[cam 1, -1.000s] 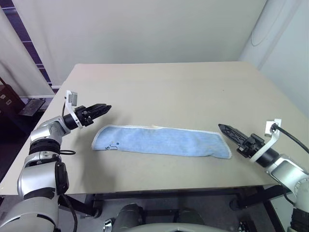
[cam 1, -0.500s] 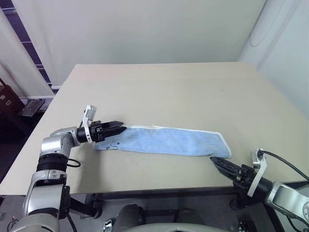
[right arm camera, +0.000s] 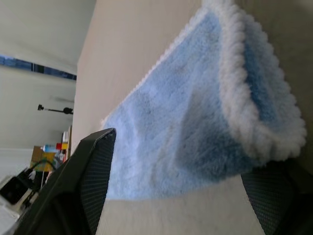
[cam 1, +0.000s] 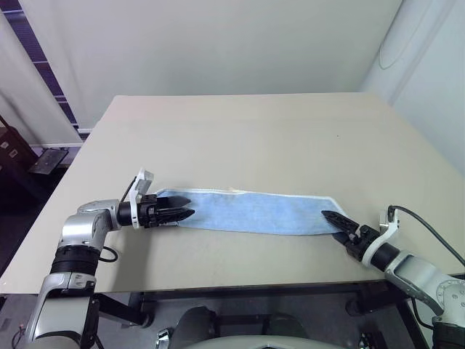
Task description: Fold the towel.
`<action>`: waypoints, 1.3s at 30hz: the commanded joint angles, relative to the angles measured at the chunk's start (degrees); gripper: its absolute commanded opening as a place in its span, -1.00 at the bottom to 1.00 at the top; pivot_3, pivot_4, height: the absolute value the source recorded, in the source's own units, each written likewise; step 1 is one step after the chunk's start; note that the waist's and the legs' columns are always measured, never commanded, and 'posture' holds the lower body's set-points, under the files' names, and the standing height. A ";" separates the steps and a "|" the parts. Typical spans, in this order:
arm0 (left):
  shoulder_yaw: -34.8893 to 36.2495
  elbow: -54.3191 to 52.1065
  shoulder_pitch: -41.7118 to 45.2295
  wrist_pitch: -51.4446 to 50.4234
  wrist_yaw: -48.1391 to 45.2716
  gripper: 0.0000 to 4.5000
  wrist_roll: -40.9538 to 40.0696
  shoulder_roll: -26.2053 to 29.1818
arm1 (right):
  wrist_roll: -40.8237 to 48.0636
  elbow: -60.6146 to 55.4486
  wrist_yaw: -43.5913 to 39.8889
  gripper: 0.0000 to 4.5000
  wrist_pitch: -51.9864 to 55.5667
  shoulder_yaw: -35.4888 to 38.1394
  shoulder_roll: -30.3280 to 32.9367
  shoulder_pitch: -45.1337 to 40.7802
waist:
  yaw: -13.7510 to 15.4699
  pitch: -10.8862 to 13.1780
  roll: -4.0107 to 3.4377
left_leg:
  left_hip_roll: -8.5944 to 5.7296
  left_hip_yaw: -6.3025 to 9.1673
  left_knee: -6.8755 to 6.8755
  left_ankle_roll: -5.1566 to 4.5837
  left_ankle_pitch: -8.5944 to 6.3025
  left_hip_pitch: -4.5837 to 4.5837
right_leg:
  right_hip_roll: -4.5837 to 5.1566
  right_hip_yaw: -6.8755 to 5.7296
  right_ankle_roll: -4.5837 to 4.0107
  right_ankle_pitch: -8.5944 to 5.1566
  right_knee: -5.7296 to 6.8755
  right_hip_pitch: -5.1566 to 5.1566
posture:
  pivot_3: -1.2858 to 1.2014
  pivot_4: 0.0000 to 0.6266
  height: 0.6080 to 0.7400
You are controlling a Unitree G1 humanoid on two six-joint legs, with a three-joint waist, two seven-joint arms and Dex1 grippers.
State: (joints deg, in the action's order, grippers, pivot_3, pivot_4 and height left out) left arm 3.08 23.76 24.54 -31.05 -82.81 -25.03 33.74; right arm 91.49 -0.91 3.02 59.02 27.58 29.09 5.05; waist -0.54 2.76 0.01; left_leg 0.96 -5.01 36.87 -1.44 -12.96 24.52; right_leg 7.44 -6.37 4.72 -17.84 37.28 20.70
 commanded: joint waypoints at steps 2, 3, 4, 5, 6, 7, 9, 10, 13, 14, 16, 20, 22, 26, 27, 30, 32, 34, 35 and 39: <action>0.28 -2.79 -0.43 0.91 -0.25 0.46 -0.53 2.11 | 1.24 -0.86 0.74 -0.01 -1.24 1.71 -0.10 -0.28 | -0.12 0.10 -0.16 | 0.00 -0.01 -0.02 -0.01 0.00 0.00 | 0.00 0.00 0.00 0.00 -0.05 0.00 | 0.03 -1.00 0.64; 0.11 -2.93 -0.59 1.04 -0.23 0.46 -0.50 2.26 | 1.24 -0.98 0.54 -0.15 -1.29 1.76 0.01 -0.23 | -0.12 0.14 -0.23 | 0.00 -0.01 -0.04 -0.01 -0.01 0.00 | 0.00 0.00 0.00 0.00 -0.07 0.01 | 0.03 -1.00 0.64; 0.09 -3.03 -0.73 1.13 -0.10 0.46 -0.57 2.25 | 1.40 -1.26 0.64 -0.35 -1.79 2.26 0.04 -0.21 | -0.12 0.15 -0.25 | 0.00 -0.02 -0.08 -0.01 -0.01 0.01 | 0.00 0.00 0.00 0.00 -0.09 0.02 | 0.03 -1.00 0.64; 0.15 -3.10 -0.82 1.09 0.08 0.46 -0.68 2.21 | 1.66 -1.33 0.87 -0.51 -2.32 2.84 0.02 -0.24 | -0.11 0.15 -0.26 | 0.00 -0.04 -0.13 -0.01 -0.01 0.01 | 0.00 0.01 0.01 0.00 -0.12 0.05 | 0.03 -1.00 0.64; 0.09 -3.19 -0.90 1.28 0.11 0.46 -0.66 2.20 | 2.43 -1.22 1.14 -0.66 -2.68 3.59 0.10 -0.24 | -0.11 0.16 -0.26 | 0.00 -0.06 -0.18 -0.02 0.00 0.01 | 0.00 0.01 0.01 0.00 -0.13 0.06 | 0.03 -1.00 0.64; 0.03 -3.28 -0.95 1.43 0.13 0.46 -0.64 2.19 | 3.00 -1.09 1.30 -0.83 -2.88 4.07 0.18 -0.23 | -0.11 0.16 -0.26 | 0.00 -0.07 -0.21 -0.02 0.00 0.01 | 0.00 0.01 0.02 0.01 -0.13 0.08 | 0.03 -1.00 0.64; -0.16 -3.35 -0.96 1.54 0.12 0.46 -0.59 2.22 | 3.67 -2.15 0.33 -0.99 -2.69 4.67 1.13 0.22 | -0.01 0.16 -0.26 | 0.00 -0.08 -0.23 -0.03 0.00 0.02 | -0.02 0.01 0.16 0.08 -0.14 0.09 | 0.03 -1.00 0.64; -0.20 -3.37 -0.94 1.50 0.13 0.46 -0.64 2.23 | 3.97 -3.19 -0.38 -0.99 -2.35 4.80 1.81 0.43 | 0.06 0.16 -0.27 | 0.00 -0.09 -0.23 -0.03 0.00 0.02 | -0.01 0.01 0.17 0.09 -0.14 0.09 | 0.03 -1.00 0.64; -0.28 -3.57 -0.70 1.62 0.24 0.46 -0.67 2.16 | 3.61 -9.27 -2.11 -0.99 -1.38 3.30 4.37 -0.30 | -0.04 0.20 -0.34 | 0.00 -0.11 -0.22 -0.03 0.00 0.03 | 0.00 0.01 0.15 0.08 -0.14 0.09 | 0.03 -1.00 0.64; -0.23 -3.74 -0.53 1.47 0.39 0.46 -0.80 2.05 | 2.37 -11.74 -2.27 -0.99 -1.07 1.87 5.34 -0.92 | -0.08 0.23 -0.38 | 0.00 -0.11 -0.22 -0.03 0.00 0.02 | 0.00 0.01 0.14 0.07 -0.13 0.09 | 0.03 -1.00 0.64; -0.33 -4.37 -0.35 1.14 0.91 0.46 -0.96 1.69 | -3.36 -17.85 -4.44 -0.99 -1.21 -2.33 7.71 -2.36 | -0.32 0.24 -0.41 | 0.00 -0.12 -0.23 -0.03 0.00 0.02 | 0.00 0.03 0.04 0.02 -0.12 0.13 | 0.03 -1.00 0.64; -0.70 -6.79 -1.08 0.40 2.20 0.46 -1.35 0.64 | -17.07 -26.70 -8.82 -0.99 -3.07 -13.35 10.69 -7.04 | -0.12 0.24 -0.39 | 0.02 -0.11 -0.29 -0.03 0.00 0.02 | -0.01 0.02 0.02 0.01 -0.13 0.22 | 0.03 -1.00 0.64; -0.87 -7.75 -1.36 -0.05 2.77 0.46 -1.70 0.40 | -21.00 -28.16 -11.16 -0.99 -3.55 -17.12 10.89 -8.73 | 0.09 0.23 -0.36 | 0.02 -0.14 -0.33 -0.03 0.01 0.06 | -0.01 0.01 0.03 0.02 -0.19 0.26 | 0.03 -1.00 0.64; -1.08 -9.16 -1.60 -0.23 3.80 0.46 -2.12 0.23 | -33.98 -29.41 -17.29 -0.99 -6.60 -27.59 11.64 -12.20 | 0.17 0.22 -0.35 | -0.02 -0.16 -0.25 -0.19 0.09 0.45 | 0.01 0.00 0.19 0.11 -0.17 0.60 | 0.03 -1.00 0.64; -0.99 -9.47 -1.62 -0.25 4.06 0.46 -2.29 0.15 | -36.15 -28.79 -18.93 -0.99 -7.16 -29.66 11.35 -12.91 | 0.08 0.22 -0.35 | -0.01 -0.15 -0.16 -0.20 0.10 0.56 | 0.00 -0.01 0.25 0.14 -0.13 0.68 | 0.03 -1.00 0.64; -0.77 -9.82 -1.57 -0.31 4.75 0.46 -2.74 0.08 | -43.53 -25.83 -21.65 -0.99 -10.38 -35.08 8.67 -15.71 | -0.03 0.22 -0.35 | 0.00 -0.11 0.09 -0.27 0.07 0.72 | -0.02 -0.06 0.34 0.20 -0.03 0.73 | 0.03 -1.00 0.64; -0.87 -9.85 -1.55 -0.25 4.93 0.46 -2.94 0.14 | -46.73 -23.15 -22.50 -0.99 -11.23 -37.30 6.23 -18.01 | -0.13 0.22 -0.35 | 0.00 -0.11 0.21 -0.31 0.06 0.73 | -0.03 -0.07 0.38 0.28 -0.03 0.71 | 0.03 -1.00 0.64; -0.92 -9.59 -1.50 0.13 5.06 0.46 -2.91 0.16 | -50.46 -21.57 -24.34 -0.99 -13.58 -39.45 4.21 -20.02 | -0.12 0.23 -0.35 | 0.00 -0.13 0.26 -0.38 0.10 0.74 | -0.03 -0.07 0.39 0.38 -0.03 0.71 | 0.03 -1.00 0.64; -0.94 -9.40 -1.47 0.32 5.10 0.46 -2.88 0.17 | -52.54 -21.06 -25.15 -0.99 -15.21 -40.40 3.27 -20.95 | -0.11 0.23 -0.35 | 0.00 -0.13 0.28 -0.39 0.11 0.74 | -0.03 -0.07 0.39 0.41 -0.04 0.71 | 0.03 -1.00 0.64; -0.96 -9.31 -1.48 0.52 5.23 0.46 -2.99 0.15 | -55.36 -18.82 -26.57 -0.99 -16.25 -40.11 -0.45 -24.50 | -0.01 0.23 -0.34 | 0.00 -0.12 0.30 -0.32 0.07 0.75 | -0.02 -0.07 0.40 0.47 -0.05 0.71 | 0.03 -1.00 0.64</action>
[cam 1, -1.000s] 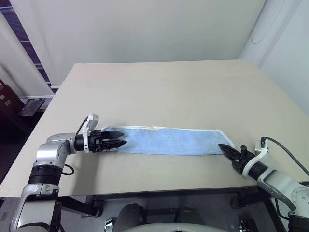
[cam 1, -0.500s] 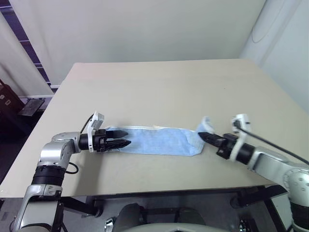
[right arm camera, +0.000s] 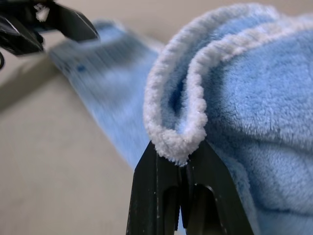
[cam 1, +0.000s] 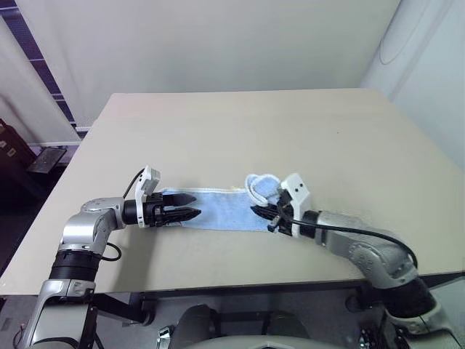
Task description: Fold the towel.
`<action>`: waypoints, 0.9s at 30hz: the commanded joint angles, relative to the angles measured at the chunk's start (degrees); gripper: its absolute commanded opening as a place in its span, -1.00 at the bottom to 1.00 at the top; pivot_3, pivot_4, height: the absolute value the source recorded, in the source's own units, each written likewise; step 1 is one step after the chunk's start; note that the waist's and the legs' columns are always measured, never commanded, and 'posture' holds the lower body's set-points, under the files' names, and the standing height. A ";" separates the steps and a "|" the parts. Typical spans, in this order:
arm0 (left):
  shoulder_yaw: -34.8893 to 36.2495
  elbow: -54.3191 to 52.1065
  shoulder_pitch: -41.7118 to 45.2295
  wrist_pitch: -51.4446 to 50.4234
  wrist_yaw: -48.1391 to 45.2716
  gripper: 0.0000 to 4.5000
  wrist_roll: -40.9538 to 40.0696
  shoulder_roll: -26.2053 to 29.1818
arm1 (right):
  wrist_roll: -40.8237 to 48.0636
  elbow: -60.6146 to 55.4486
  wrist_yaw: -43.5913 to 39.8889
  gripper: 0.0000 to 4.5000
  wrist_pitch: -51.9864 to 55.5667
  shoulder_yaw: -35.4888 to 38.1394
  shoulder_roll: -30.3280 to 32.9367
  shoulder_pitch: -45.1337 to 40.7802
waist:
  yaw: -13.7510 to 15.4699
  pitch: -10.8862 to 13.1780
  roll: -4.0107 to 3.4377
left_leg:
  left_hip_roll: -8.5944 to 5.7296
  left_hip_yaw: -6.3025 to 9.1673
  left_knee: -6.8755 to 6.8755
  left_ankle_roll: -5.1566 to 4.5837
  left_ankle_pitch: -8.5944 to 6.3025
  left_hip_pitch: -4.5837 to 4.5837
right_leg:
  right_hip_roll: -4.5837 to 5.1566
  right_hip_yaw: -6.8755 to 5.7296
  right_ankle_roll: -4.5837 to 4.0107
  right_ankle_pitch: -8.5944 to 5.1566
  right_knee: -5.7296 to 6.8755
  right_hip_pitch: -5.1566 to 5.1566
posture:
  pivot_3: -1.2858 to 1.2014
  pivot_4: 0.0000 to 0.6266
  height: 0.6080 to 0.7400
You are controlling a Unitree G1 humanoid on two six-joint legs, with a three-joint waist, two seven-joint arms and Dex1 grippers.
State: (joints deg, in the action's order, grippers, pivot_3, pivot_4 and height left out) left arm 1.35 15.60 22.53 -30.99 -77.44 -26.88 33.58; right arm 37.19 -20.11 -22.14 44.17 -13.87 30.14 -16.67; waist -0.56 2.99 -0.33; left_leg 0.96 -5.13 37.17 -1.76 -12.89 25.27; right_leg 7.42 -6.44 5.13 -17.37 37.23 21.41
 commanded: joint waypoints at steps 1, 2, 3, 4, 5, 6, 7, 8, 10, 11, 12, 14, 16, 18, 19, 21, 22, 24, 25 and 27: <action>0.75 -1.11 0.53 0.51 -0.16 0.46 -1.14 0.32 | -1.56 0.57 -2.56 -0.99 -1.46 1.23 -1.57 -3.30 | 0.02 0.00 0.00 | 0.00 0.00 0.00 0.00 0.00 0.01 | 0.00 0.00 0.01 0.01 0.00 0.00 | 0.03 -1.00 0.64; 0.73 -0.97 0.52 0.65 -0.22 0.46 -1.08 0.34 | -2.33 0.69 -3.73 -0.99 -1.57 0.81 -1.37 -3.65 | 0.02 0.00 0.01 | 0.00 0.00 0.01 -0.02 0.01 0.02 | 0.00 0.00 0.02 0.01 0.00 0.01 | 0.03 -1.00 0.64; 0.64 -0.82 0.46 0.90 -0.29 0.46 -0.94 0.35 | -2.57 0.88 -5.03 -0.99 -1.09 0.40 -1.15 -3.84 | 0.02 -0.01 0.02 | 0.00 0.00 0.01 -0.07 0.04 0.03 | 0.00 0.00 0.02 0.01 -0.01 0.01 | 0.03 -1.00 0.64; 0.55 -0.70 0.41 1.06 -0.35 0.46 -0.83 0.34 | -2.74 1.08 -6.15 -0.99 -0.69 0.19 -1.13 -3.99 | 0.01 -0.01 0.02 | -0.01 0.00 0.00 -0.09 0.05 0.04 | 0.00 0.00 0.02 0.02 -0.01 0.01 | 0.03 -1.00 0.64; 0.49 -0.67 0.38 1.14 -0.39 0.46 -0.80 0.31 | -2.72 1.23 -7.19 -0.99 -0.15 0.10 -1.15 -4.08 | -0.03 -0.01 0.02 | -0.01 -0.01 0.00 -0.09 0.06 0.04 | 0.00 0.00 0.03 0.02 -0.01 0.01 | 0.03 -1.00 0.64; 0.46 -0.62 0.41 1.18 -0.40 0.46 -0.83 0.24 | -2.42 1.11 -8.60 -0.99 0.81 -0.27 -0.84 -4.17 | -0.08 -0.01 0.02 | -0.01 -0.01 0.00 -0.10 0.06 0.04 | 0.00 0.00 0.03 0.02 0.00 0.02 | 0.03 -1.00 0.64; 0.44 -0.54 0.47 1.23 -0.39 0.46 -0.84 0.16 | -2.43 0.81 -9.81 -0.99 1.69 -0.77 -0.37 -4.20 | -0.09 -0.01 0.02 | 0.00 -0.01 0.00 -0.10 0.06 0.04 | -0.01 0.00 0.03 0.02 0.01 0.02 | 0.03 -1.00 0.64; 0.40 -0.42 0.55 1.33 -0.39 0.46 -0.81 0.09 | -2.84 0.47 -10.71 -0.99 2.47 -1.39 0.19 -4.18 | -0.10 -0.01 0.02 | 0.00 -0.01 0.00 -0.10 0.07 0.04 | -0.01 0.00 0.03 0.03 0.02 0.02 | 0.03 -1.00 0.64; 0.24 -0.03 0.73 1.64 -0.47 0.46 -0.67 -0.06 | -5.06 1.04 -10.95 -0.99 4.07 -3.20 1.17 -4.14 | -0.10 -0.01 0.02 | 0.00 -0.01 0.01 -0.10 0.06 0.03 | -0.01 -0.01 0.03 0.03 0.03 0.03 | 0.03 -1.00 0.64; 0.14 0.16 0.81 1.80 -0.54 0.46 -0.60 -0.13 | -6.37 1.95 -10.62 -0.99 3.94 -3.60 1.00 -4.11 | -0.11 -0.01 0.02 | 0.00 -0.01 0.02 -0.09 0.06 0.03 | -0.01 -0.02 0.02 0.03 0.03 0.03 | 0.03 -1.00 0.64; 0.00 0.50 0.99 2.06 -0.54 0.46 -0.47 -0.31 | -7.25 3.15 -10.14 -0.99 3.75 -3.43 0.39 -4.16 | -0.09 -0.01 0.02 | 0.00 -0.01 0.02 -0.08 0.05 0.03 | -0.01 -0.02 0.01 0.04 0.03 0.03 | 0.03 -1.00 0.64; -0.31 1.20 1.34 2.55 -0.63 0.46 -0.20 -0.53 | -8.27 4.76 -9.65 -0.99 3.67 -2.81 -0.82 -4.32 | -0.09 -0.01 0.02 | 0.00 -0.01 0.03 -0.01 0.01 0.03 | -0.01 -0.02 0.00 0.05 0.03 0.03 | 0.03 -1.00 0.64; -0.69 1.78 1.65 3.18 -1.15 0.46 0.06 -0.46 | -9.13 5.49 -9.96 -0.99 3.68 -2.93 -1.38 -4.26 | -0.06 -0.01 0.02 | 0.00 -0.02 0.04 0.00 0.01 0.03 | -0.01 -0.03 0.00 0.05 0.03 0.03 | 0.03 -1.00 0.64; -0.73 2.34 2.08 3.35 -1.36 0.46 0.06 -0.43 | -9.44 5.36 -10.70 -0.90 3.48 -2.90 -1.81 -4.00 | -0.07 -0.01 0.02 | 0.00 -0.02 0.04 -0.04 0.03 0.03 | -0.01 -0.03 0.01 0.06 0.03 0.03 | 0.03 -1.00 0.64; -0.69 2.72 2.43 3.37 -1.49 0.46 0.05 -0.37 | -9.38 5.19 -10.98 -0.80 3.68 -2.79 -2.05 -3.96 | -0.07 -0.01 0.02 | 0.00 -0.02 0.04 -0.08 0.05 0.04 | -0.01 -0.03 0.01 0.06 0.03 0.03 | 0.03 -1.00 0.64; -0.62 3.36 3.12 3.44 -1.84 0.46 0.04 -0.20 | -9.47 4.38 -12.23 -0.54 3.86 -3.16 -1.75 -3.63 | -0.07 -0.01 0.02 | 0.00 -0.02 0.04 -0.08 0.06 0.04 | -0.02 -0.04 0.02 0.06 0.03 0.03 | 0.03 -1.00 0.64; -0.57 3.75 3.53 3.48 -2.07 0.46 0.04 -0.13 | -9.67 3.72 -13.30 -0.39 3.72 -3.74 -1.18 -3.29 | -0.05 -0.01 0.02 | 0.00 -0.02 0.05 -0.09 0.06 0.03 | -0.02 -0.04 0.02 0.06 0.04 0.03 | 0.03 -1.00 0.64; -0.24 4.54 4.55 3.23 -2.27 0.46 -0.25 -0.10 | -9.87 1.73 -15.64 -0.09 3.13 -4.80 0.20 -2.13 | 0.00 -0.02 0.03 | 0.00 -0.02 0.07 -0.09 0.06 0.04 | -0.02 -0.05 0.03 0.07 0.04 0.02 | 0.03 -1.00 0.64; -0.07 4.97 5.03 3.27 -2.30 0.46 -0.31 -0.14 | -9.88 1.01 -16.42 0.05 2.69 -4.89 0.48 -1.68 | -0.01 -0.02 0.03 | -0.01 -0.02 0.07 -0.09 0.06 0.04 | -0.02 -0.05 0.04 0.07 0.03 0.02 | 0.03 -1.00 0.64; 0.07 5.98 5.92 3.87 -2.53 0.46 -0.16 -0.25 | -10.01 0.57 -16.70 0.38 1.85 -4.06 0.15 -1.29 | -0.07 -0.02 0.04 | -0.01 -0.02 0.07 -0.10 0.06 0.04 | -0.02 -0.05 0.05 0.08 0.03 0.01 | 0.03 -1.00 0.64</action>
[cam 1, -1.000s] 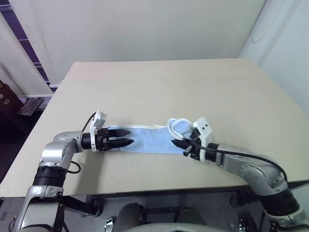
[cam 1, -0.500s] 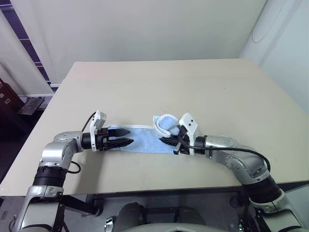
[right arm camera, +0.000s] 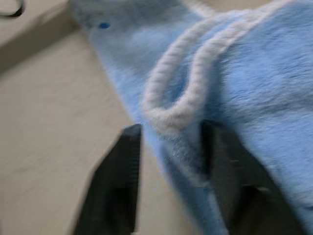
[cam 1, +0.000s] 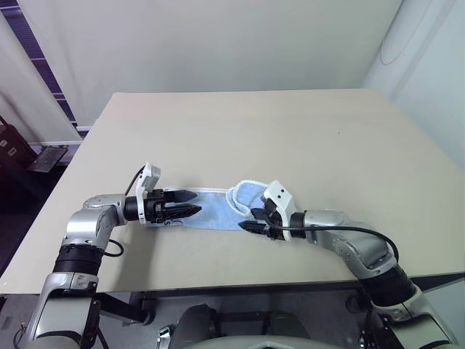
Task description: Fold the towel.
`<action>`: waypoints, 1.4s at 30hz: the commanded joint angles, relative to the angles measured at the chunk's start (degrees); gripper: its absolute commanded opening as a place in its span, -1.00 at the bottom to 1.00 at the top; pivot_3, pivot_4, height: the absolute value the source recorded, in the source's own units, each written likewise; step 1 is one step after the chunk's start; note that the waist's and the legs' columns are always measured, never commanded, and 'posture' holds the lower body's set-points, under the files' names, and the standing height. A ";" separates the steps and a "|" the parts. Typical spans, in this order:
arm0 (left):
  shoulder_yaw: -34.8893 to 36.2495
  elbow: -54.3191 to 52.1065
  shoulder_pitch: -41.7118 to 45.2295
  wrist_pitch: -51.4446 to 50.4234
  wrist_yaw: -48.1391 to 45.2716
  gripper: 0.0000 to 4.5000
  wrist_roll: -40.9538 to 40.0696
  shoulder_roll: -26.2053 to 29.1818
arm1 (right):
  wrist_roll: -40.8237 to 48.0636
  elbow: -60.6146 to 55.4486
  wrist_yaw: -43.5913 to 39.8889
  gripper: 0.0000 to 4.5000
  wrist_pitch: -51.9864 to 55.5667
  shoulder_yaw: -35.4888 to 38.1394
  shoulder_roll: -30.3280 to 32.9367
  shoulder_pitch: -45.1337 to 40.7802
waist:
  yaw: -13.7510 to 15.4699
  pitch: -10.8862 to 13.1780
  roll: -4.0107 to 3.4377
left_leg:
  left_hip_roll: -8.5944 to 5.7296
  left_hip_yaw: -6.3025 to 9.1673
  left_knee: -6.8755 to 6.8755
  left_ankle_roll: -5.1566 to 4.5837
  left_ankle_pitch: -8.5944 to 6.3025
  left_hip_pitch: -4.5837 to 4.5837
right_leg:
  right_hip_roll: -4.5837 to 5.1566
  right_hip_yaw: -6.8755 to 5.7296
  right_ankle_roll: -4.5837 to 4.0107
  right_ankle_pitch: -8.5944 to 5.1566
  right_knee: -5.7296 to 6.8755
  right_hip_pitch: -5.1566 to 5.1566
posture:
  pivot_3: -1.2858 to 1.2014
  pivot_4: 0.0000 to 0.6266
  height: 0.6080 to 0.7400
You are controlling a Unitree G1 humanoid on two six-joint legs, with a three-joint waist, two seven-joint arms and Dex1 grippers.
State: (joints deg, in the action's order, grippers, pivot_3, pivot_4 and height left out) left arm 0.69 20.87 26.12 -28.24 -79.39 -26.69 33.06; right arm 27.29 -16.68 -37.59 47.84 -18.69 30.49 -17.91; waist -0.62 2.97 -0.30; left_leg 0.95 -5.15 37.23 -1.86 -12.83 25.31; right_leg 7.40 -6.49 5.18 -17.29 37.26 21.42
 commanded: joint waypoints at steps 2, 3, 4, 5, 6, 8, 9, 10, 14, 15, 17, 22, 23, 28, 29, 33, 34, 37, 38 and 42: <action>1.46 1.20 3.65 0.47 -0.73 0.46 -1.55 -0.49 | 1.71 -2.50 -0.72 0.71 -2.36 4.92 -1.50 -0.02 | -0.02 0.00 0.00 | 0.00 0.00 0.01 0.00 0.01 -0.01 | -0.02 -0.01 0.01 0.01 0.04 0.00 | 0.03 -1.00 0.64; 1.91 1.31 4.34 -0.36 -0.71 0.46 -2.36 -0.89 | 2.81 -2.90 -1.19 0.86 -2.85 6.68 -1.74 0.32 | -0.01 0.00 0.00 | 0.01 0.01 0.02 0.00 0.01 0.00 | -0.03 0.00 0.02 0.01 0.06 0.00 | 0.03 -1.00 0.64; 2.23 1.38 4.79 -0.95 -0.70 0.46 -2.85 -1.17 | 3.49 -3.26 -1.61 0.99 -3.17 7.81 -1.89 0.60 | 0.03 0.00 0.01 | 0.01 0.00 0.05 0.00 0.01 -0.01 | -0.03 0.00 0.05 0.03 0.07 0.00 | 0.03 -1.00 0.64; 2.84 0.98 5.85 -1.88 -0.46 0.46 -4.09 -2.00 | 4.66 -4.44 -2.15 0.99 -4.17 10.09 -1.88 1.68 | 0.13 0.00 0.02 | 0.01 0.01 0.07 -0.01 0.01 0.00 | -0.03 0.00 0.08 0.06 0.06 -0.02 | 0.03 -1.00 0.64; 3.35 0.65 6.74 -2.34 -0.25 0.46 -5.14 -2.89 | 5.76 -5.12 -2.06 0.99 -4.65 12.33 -2.09 2.43 | 0.28 0.00 0.03 | 0.01 0.01 0.09 -0.01 0.01 0.00 | -0.03 0.00 0.10 0.07 0.05 -0.03 | 0.03 -1.00 0.64; 3.58 0.00 8.74 -3.25 0.19 0.46 -6.52 -4.76 | 8.68 -4.72 -0.59 0.99 -4.51 17.70 -3.39 3.07 | 0.42 0.00 0.08 | 0.00 0.01 0.09 -0.03 0.02 0.01 | -0.02 -0.01 0.13 0.09 0.03 -0.06 | 0.03 -1.00 0.64; 3.21 -0.11 9.42 -3.20 0.03 0.46 -6.48 -5.41 | 10.02 -4.01 0.06 0.99 -4.17 19.81 -4.10 3.07 | 0.46 0.00 0.09 | 0.00 0.02 0.10 -0.04 0.02 0.01 | -0.03 -0.01 0.16 0.11 0.04 -0.05 | 0.03 -1.00 0.64; 2.52 -0.07 10.18 -2.97 -0.24 0.46 -6.26 -6.26 | 10.65 -3.33 0.43 0.99 -4.12 21.42 -4.40 3.30 | 0.42 0.00 0.09 | 0.00 0.01 0.12 -0.04 0.02 0.01 | -0.04 -0.01 0.17 0.13 0.04 -0.06 | 0.03 -1.00 0.64; -1.31 3.17 12.76 0.79 -1.26 0.46 -3.06 -10.40 | 7.77 -1.27 0.10 0.82 -6.29 21.51 -3.77 5.32 | 0.22 -0.01 0.09 | 0.00 -0.01 0.12 -0.08 0.05 -0.01 | -0.16 -0.01 0.16 0.16 0.05 -0.10 | 0.03 -1.00 0.64; -2.71 4.63 13.34 2.71 -1.70 0.38 -1.64 -11.51 | 7.50 -0.54 0.15 0.71 -6.96 21.59 -4.18 5.45 | 0.15 -0.01 0.09 | -0.01 -0.02 0.12 -0.09 0.06 -0.01 | -0.17 0.00 0.16 0.16 0.06 -0.10 | 0.03 -1.00 0.64; -4.10 7.88 14.72 5.21 -1.62 0.19 0.16 -13.54 | 6.76 0.82 0.28 0.41 -7.78 21.31 -4.83 5.39 | 0.00 -0.01 0.09 | 0.00 -0.06 0.13 -0.10 0.08 0.01 | -0.19 0.01 0.16 0.16 0.11 -0.20 | 0.03 -1.00 0.64; -7.32 17.20 16.52 14.17 -2.49 -0.59 5.88 -16.99 | 5.05 5.41 1.25 -0.40 -10.37 20.51 -8.04 3.52 | -0.18 -0.01 0.09 | 0.04 -0.12 0.13 -0.09 0.12 0.02 | -0.25 0.05 0.15 0.16 0.25 -0.12 | 0.03 -1.00 0.64; -7.87 19.13 16.65 16.57 -2.01 -0.75 7.29 -17.67 | 4.42 6.91 1.63 -0.58 -11.00 20.26 -8.92 2.99 | -0.18 -0.01 0.09 | 0.05 -0.11 0.13 -0.08 0.13 0.01 | -0.26 0.05 0.15 0.16 0.27 -0.10 | 0.03 -1.00 0.64; -10.53 27.10 15.93 25.80 0.72 -1.00 13.78 -20.72 | 0.79 14.33 2.20 -0.99 -13.80 17.75 -12.26 1.80 | 0.07 -0.01 0.09 | 0.06 -0.09 0.17 -0.08 0.14 0.03 | -0.25 0.05 0.13 0.17 0.28 0.00 | 0.03 -1.00 0.64; -12.12 27.88 14.85 28.06 0.09 -1.00 15.68 -20.72 | -0.25 16.20 2.38 -0.99 -14.29 16.85 -12.89 1.89 | 0.04 -0.01 0.09 | 0.05 -0.10 0.17 -0.08 0.14 0.02 | -0.24 0.05 0.13 0.17 0.28 0.00 | 0.03 -1.00 0.64; -12.91 27.42 12.41 28.82 -1.02 -1.00 16.64 -21.49 | -6.16 25.97 6.45 -0.99 -15.35 14.91 -14.11 0.93 | -0.12 -0.01 0.08 | 0.05 -0.10 0.16 -0.08 0.14 0.03 | -0.23 0.05 0.12 0.18 0.29 0.00 | 0.03 -1.00 0.64; -12.75 27.01 12.21 28.57 -1.30 -1.00 16.49 -21.46 | -7.81 27.66 6.96 -0.99 -16.28 14.34 -13.88 0.82 | -0.15 -0.06 0.12 | 0.05 -0.10 0.17 -0.08 0.14 0.03 | -0.23 0.05 0.11 0.19 0.31 0.01 | 0.03 -1.00 0.64; -12.84 24.58 11.24 26.99 -2.70 -1.00 16.16 -20.60 | -8.78 28.13 6.37 -0.99 -17.93 14.40 -13.58 1.25 | 0.00 -0.10 0.09 | 0.09 -0.06 0.25 -0.02 0.10 -0.14 | -0.23 0.03 -0.04 0.25 0.31 -0.09 | 0.03 -1.00 0.64; -12.58 23.47 10.97 26.67 -2.98 -1.00 15.88 -20.14 | -7.99 27.04 5.66 -0.99 -17.63 15.05 -13.29 1.55 | -0.01 -0.10 0.09 | 0.10 -0.06 0.26 -0.02 0.10 -0.14 | -0.20 0.03 -0.10 0.30 0.29 -0.08 | 0.03 -1.00 0.64; -8.89 20.15 11.32 21.31 -2.20 -1.00 12.29 -18.74 | -3.56 19.42 2.23 -0.99 -16.00 18.02 -11.32 3.61 | 0.05 -0.08 0.07 | 0.08 -0.05 0.36 -0.05 0.12 -0.08 | -0.03 0.03 -0.19 0.35 0.29 -0.08 | 0.03 -1.00 0.64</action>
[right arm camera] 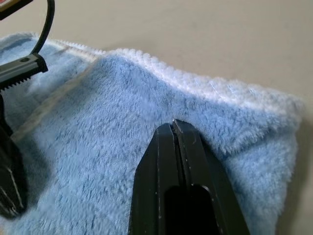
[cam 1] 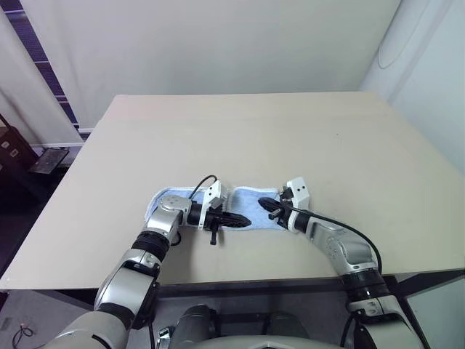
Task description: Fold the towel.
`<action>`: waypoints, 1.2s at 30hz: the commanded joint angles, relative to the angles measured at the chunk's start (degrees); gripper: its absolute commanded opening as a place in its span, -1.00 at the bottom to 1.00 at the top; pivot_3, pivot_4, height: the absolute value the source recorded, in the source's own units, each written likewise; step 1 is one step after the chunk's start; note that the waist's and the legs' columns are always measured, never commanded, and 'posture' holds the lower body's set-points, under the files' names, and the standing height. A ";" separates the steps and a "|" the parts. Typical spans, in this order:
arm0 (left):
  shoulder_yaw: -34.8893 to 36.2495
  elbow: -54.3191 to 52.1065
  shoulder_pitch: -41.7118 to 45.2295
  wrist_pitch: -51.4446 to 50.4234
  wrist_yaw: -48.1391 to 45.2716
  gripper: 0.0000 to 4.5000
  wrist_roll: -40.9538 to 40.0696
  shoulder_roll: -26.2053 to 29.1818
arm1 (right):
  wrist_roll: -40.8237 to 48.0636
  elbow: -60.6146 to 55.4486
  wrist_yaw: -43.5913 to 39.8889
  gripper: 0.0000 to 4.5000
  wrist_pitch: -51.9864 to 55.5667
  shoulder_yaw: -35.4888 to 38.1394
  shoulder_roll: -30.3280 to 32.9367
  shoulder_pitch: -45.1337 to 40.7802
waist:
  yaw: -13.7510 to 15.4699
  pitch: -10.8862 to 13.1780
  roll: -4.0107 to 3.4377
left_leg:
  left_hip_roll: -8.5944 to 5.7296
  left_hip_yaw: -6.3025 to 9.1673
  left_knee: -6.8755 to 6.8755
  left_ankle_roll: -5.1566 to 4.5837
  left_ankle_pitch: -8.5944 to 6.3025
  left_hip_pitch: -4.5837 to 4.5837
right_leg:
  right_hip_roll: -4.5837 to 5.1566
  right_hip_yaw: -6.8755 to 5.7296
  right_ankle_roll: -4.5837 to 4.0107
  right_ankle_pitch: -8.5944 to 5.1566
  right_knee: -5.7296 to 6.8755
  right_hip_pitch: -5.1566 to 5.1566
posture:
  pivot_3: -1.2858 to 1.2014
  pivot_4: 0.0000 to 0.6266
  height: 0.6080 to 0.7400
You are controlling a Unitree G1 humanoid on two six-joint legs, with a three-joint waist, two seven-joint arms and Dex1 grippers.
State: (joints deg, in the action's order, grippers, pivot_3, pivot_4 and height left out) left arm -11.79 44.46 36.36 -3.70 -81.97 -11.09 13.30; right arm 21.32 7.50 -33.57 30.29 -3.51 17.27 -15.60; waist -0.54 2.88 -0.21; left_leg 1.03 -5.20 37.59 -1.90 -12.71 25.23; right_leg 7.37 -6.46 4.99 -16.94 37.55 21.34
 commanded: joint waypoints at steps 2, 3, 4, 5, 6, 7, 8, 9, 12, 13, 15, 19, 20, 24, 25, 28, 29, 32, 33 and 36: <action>5.02 -5.49 1.00 -6.63 0.36 -0.75 -4.94 2.12 | 4.58 -8.20 -2.93 -1.00 3.43 3.90 2.62 2.01 | -0.16 0.02 -0.02 | 0.00 0.02 0.08 -0.01 0.00 0.06 | 0.01 0.00 0.02 0.02 0.00 0.04 | 0.03 -1.00 0.64; 5.81 -7.47 0.66 -8.95 -0.03 -0.60 -6.18 2.96 | 5.63 -10.01 -3.51 -1.00 4.33 4.19 2.98 2.36 | -0.21 0.03 -0.04 | 0.00 0.04 0.10 -0.02 0.01 0.10 | 0.01 0.00 0.10 0.06 -0.01 0.05 | 0.03 -1.00 0.64; 6.52 -9.55 0.32 -11.66 -0.15 -0.44 -7.38 3.78 | 6.42 -11.56 -3.94 -1.00 5.04 4.38 3.21 2.61 | -0.28 0.03 -0.04 | 0.00 0.04 0.10 -0.02 0.01 0.13 | 0.00 0.01 0.13 0.07 0.00 0.08 | 0.03 -1.00 0.64; 7.14 -12.06 -0.21 -14.18 -0.27 -0.31 -8.56 4.91 | 7.09 -13.10 -4.13 -1.00 5.72 4.46 3.39 2.72 | -0.40 0.04 -0.05 | 0.01 0.05 0.09 -0.02 0.01 0.14 | -0.01 0.00 0.13 0.07 -0.01 0.10 | 0.03 -1.00 0.64; 7.50 -14.48 -0.88 -16.04 -0.31 -0.15 -9.40 6.03 | 7.52 -14.27 -4.10 -1.00 6.26 4.50 3.46 2.71 | -0.53 0.04 -0.05 | 0.02 0.05 0.08 -0.02 0.01 0.14 | -0.02 0.01 0.15 0.08 -0.01 0.11 | 0.03 -1.00 0.64; 7.90 -17.31 -1.82 -18.26 -0.62 0.06 -10.43 7.46 | 7.81 -15.19 -3.83 -0.92 6.72 4.55 3.33 2.48 | -0.56 0.04 -0.05 | 0.03 0.06 0.05 -0.02 0.01 0.14 | -0.04 0.01 0.16 0.08 -0.01 0.12 | 0.03 -1.00 0.64; 8.46 -19.80 -2.60 -20.67 -0.72 0.21 -11.63 8.71 | 8.26 -15.87 -3.58 -0.83 7.20 4.68 3.14 2.21 | -0.60 0.04 -0.06 | 0.05 0.06 0.02 -0.02 0.01 0.13 | -0.06 0.01 0.16 0.08 -0.01 0.12 | 0.03 -1.00 0.64; 9.67 -22.13 -3.15 -23.68 -0.23 0.37 -13.45 9.91 | 8.90 -16.41 -3.37 -0.72 7.64 4.96 2.88 1.85 | -0.60 0.04 -0.06 | 0.06 0.06 -0.02 -0.02 0.01 0.12 | -0.06 0.01 0.16 0.08 -0.01 0.13 | 0.03 -1.00 0.64; 13.87 -26.75 -3.99 -30.45 2.42 0.85 -17.95 13.12 | 11.21 -17.73 -3.49 -0.25 9.14 5.77 2.38 0.98 | -0.44 0.06 -0.07 | 0.06 0.07 -0.04 -0.01 0.02 0.11 | -0.07 0.02 0.15 0.08 -0.01 0.17 | 0.03 -1.00 0.64; 15.63 -27.54 -4.13 -32.77 3.49 1.00 -19.39 14.39 | 11.87 -18.32 -3.74 -0.09 9.66 5.71 2.49 0.78 | -0.35 0.06 -0.07 | 0.06 0.07 -0.04 -0.01 0.02 0.12 | -0.06 0.02 0.15 0.08 -0.01 0.18 | 0.03 -1.00 0.64; 18.03 -28.74 -4.81 -36.37 4.59 1.00 -21.48 16.99 | 12.46 -19.14 -3.87 0.23 10.34 5.35 2.73 0.44 | -0.28 0.06 -0.07 | 0.05 0.07 -0.04 0.00 0.01 0.12 | -0.04 0.02 0.09 0.05 -0.03 0.17 | 0.03 -1.00 0.64; 21.70 -29.87 -8.54 -40.35 8.05 1.00 -22.37 22.81 | 13.82 -18.37 -1.95 0.88 13.13 5.98 2.11 -1.25 | -0.31 0.06 -0.09 | 0.03 0.06 -0.12 0.01 0.01 0.11 | -0.03 0.02 -0.01 -0.01 -0.19 0.15 | 0.03 -1.00 0.64; 22.34 -29.74 -9.44 -42.70 8.99 1.00 -22.78 24.23 | 14.70 -17.69 -1.22 0.88 14.42 6.67 1.57 -1.77 | -0.37 0.06 -0.09 | 0.02 0.04 -0.20 0.01 0.01 0.10 | -0.02 0.04 -0.02 0.00 -0.24 0.17 | 0.03 -1.00 0.64; 22.36 -30.20 -14.58 -52.48 8.85 1.00 -24.98 30.64 | 16.37 -14.95 2.90 0.88 19.44 7.63 -1.32 -3.90 | -0.46 0.07 -0.08 | 0.02 0.03 -0.37 0.08 0.05 0.12 | -0.02 0.08 0.04 0.02 -0.25 0.28 | 0.03 -1.00 0.64; 21.51 -30.74 -15.91 -53.32 9.64 1.00 -24.08 32.23 | 17.31 -14.53 3.31 0.88 20.85 8.00 -2.18 -4.32 | -0.49 0.08 -0.09 | 0.02 0.02 -0.43 0.12 0.07 0.13 | -0.02 0.08 0.04 0.03 -0.25 0.32 | 0.03 -1.00 0.64; 21.67 -29.45 -16.83 -56.42 10.83 1.00 -24.27 35.06 | 19.96 -13.96 3.82 0.88 23.74 9.10 -4.06 -5.02 | -0.09 0.09 -0.10 | 0.02 0.01 -0.55 0.18 0.10 0.14 | -0.02 0.08 -0.02 0.00 -0.25 0.40 | 0.03 -1.00 0.64; 22.27 -28.70 -16.86 -57.56 10.65 1.00 -24.85 35.83 | 20.57 -13.70 4.15 0.88 24.41 9.43 -4.62 -5.19 | -0.08 0.09 -0.10 | 0.02 0.01 -0.55 0.19 0.10 0.16 | -0.01 0.08 -0.03 -0.01 -0.25 0.41 | 0.03 -1.00 0.64; 23.17 -27.06 -16.34 -61.61 10.54 1.00 -26.37 37.60 | 21.81 -12.64 4.97 0.88 25.87 10.09 -5.96 -5.46 | -0.29 0.10 -0.11 | 0.02 -0.03 -0.58 0.19 0.09 0.17 | 0.01 0.13 -0.14 0.04 -0.32 0.43 | 0.03 -1.00 0.64; 22.87 -26.11 -16.08 -63.11 10.59 1.00 -26.55 38.05 | 22.24 -12.23 5.30 0.88 26.10 10.37 -6.46 -5.57 | -0.31 0.09 -0.11 | 0.02 -0.05 -0.59 0.19 0.09 0.17 | 0.01 0.14 -0.15 0.05 -0.34 0.45 | 0.03 -1.00 0.64; 22.06 -22.19 -14.71 -65.10 10.99 1.00 -26.40 37.90 | 22.41 -11.34 6.08 0.88 26.20 10.79 -7.26 -5.93 | -0.28 0.10 -0.12 | 0.02 -0.11 -0.68 0.20 0.09 0.17 | 0.02 0.17 -0.16 0.06 -0.33 0.55 | 0.03 -1.00 0.64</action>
State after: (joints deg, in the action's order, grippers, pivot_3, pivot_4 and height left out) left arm 9.93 20.75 19.62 -67.50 -70.96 -36.87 50.51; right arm 42.43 -3.58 -27.95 56.60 6.12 10.64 -19.87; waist -0.82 2.97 -0.33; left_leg 1.05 -5.33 36.87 -1.69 -12.61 25.42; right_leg 7.39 -6.29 4.82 -16.88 37.22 21.96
